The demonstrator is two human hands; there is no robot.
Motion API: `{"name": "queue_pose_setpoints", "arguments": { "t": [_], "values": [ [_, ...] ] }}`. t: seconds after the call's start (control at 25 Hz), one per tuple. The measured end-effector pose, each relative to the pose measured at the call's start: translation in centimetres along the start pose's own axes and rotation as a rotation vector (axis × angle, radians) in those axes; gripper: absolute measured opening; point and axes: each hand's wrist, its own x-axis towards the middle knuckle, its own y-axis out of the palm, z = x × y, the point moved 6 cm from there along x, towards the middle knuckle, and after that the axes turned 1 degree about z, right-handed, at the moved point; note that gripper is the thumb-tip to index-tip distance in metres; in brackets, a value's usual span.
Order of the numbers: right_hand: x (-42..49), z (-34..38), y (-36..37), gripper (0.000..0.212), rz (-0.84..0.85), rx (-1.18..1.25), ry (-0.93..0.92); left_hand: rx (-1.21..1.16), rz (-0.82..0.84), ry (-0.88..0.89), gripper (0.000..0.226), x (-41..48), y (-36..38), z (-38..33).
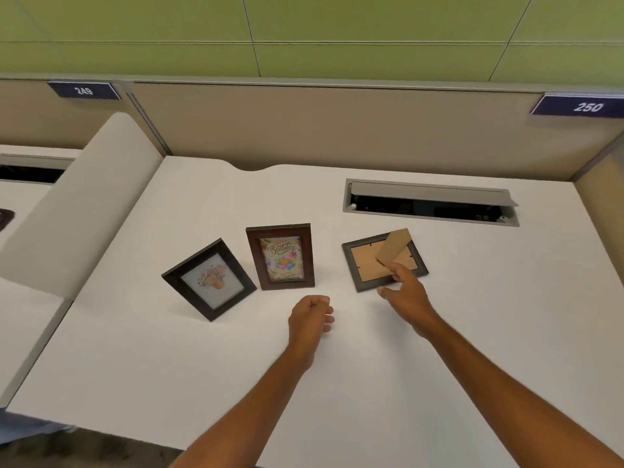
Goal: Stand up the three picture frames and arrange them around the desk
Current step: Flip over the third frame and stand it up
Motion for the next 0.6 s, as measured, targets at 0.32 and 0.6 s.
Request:
{"name": "queue_pose_setpoints", "arguments": {
  "t": [0.32,0.6],
  "values": [
    [4.2,-1.1,-6.4,0.053,-0.116,-0.097,0.1,0.043,0.122,-0.02,0.045,3.0,8.9,-2.9],
    [6.4,-1.7,-6.8,0.064,-0.157,-0.056,0.162,-0.026,0.065,-0.052,0.051,4.3,9.7,-3.6]
  ]
}}
